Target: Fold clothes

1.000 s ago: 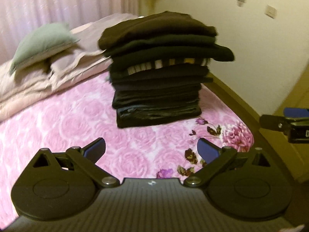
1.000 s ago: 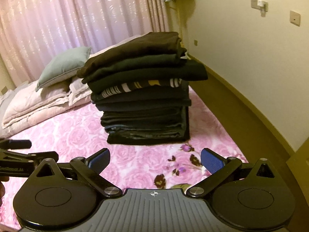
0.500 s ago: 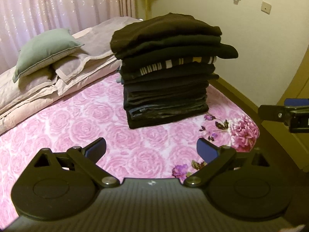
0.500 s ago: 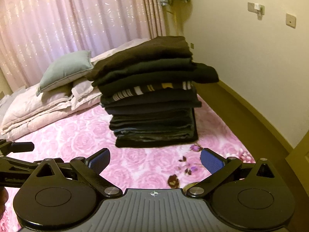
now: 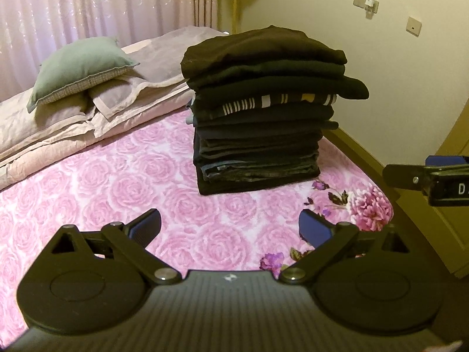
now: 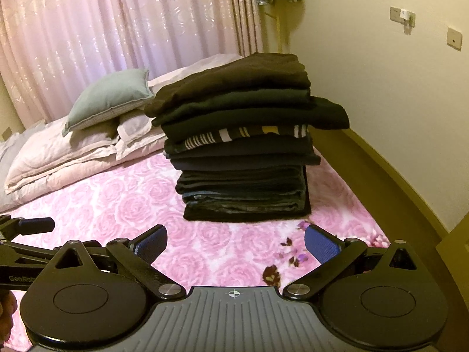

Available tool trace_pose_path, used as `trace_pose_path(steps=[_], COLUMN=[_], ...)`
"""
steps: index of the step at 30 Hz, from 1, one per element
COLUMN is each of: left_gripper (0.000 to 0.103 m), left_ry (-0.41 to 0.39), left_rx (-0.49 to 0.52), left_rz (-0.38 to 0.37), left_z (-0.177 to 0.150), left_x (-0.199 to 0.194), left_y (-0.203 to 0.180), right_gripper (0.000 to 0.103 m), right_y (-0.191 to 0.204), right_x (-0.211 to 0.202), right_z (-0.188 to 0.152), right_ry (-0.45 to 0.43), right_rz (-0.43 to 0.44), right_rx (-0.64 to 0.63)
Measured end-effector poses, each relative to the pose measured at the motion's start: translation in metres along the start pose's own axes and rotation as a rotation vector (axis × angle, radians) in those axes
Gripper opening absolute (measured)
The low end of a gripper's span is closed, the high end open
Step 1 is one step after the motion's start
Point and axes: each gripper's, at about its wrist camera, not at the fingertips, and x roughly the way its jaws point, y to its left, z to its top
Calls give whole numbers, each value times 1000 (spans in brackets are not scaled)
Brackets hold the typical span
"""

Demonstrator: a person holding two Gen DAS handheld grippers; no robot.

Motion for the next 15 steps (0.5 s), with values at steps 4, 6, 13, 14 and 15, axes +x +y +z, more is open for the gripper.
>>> trace_pose_path(steps=[4,6,13,14,15], left_gripper=[99,99,99,99,99], left_ry=[3,5,2,0,-1], left_rx=[-2,-3,9,12,14], left_rz=[0,1,1,1,2], left_z=[0,0,1,1,2], left_x=[1,1,4,4,4], left_y=[0,-1,-4,-5,-6], right_gripper=[102,102,102,102,102], right_y=[1,1,1,1,1], right_x=[1,0,-3,-4,-5], right_z=[1,0,1,1,1], right_ry=[4,5,-3,-6,-8], right_rz=[-3,-7,-31,-35,-38], right_rx=[-4,-6,-16,-20,-25])
